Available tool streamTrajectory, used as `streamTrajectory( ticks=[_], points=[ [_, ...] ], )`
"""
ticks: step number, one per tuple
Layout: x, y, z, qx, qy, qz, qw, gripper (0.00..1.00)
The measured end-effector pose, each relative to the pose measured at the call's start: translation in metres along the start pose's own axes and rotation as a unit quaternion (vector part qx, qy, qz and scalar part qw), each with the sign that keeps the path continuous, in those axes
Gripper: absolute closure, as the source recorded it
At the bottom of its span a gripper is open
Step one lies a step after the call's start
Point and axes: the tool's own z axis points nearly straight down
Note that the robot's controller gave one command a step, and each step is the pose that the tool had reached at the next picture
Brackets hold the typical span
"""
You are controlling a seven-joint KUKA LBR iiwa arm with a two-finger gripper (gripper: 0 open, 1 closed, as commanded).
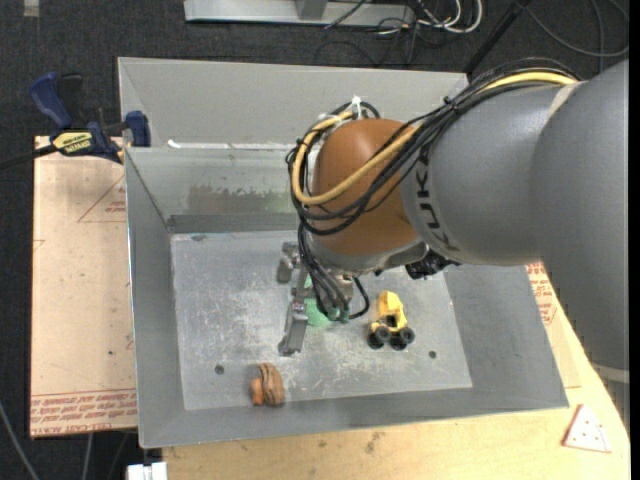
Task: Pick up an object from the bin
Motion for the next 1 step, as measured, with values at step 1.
streamTrajectory(
  ticks=[1],
  points=[
    [-0.0458, -0.0457, 0.0625, 0.0, 0.0026, -0.006, 1.0, 0.0]
  ],
)
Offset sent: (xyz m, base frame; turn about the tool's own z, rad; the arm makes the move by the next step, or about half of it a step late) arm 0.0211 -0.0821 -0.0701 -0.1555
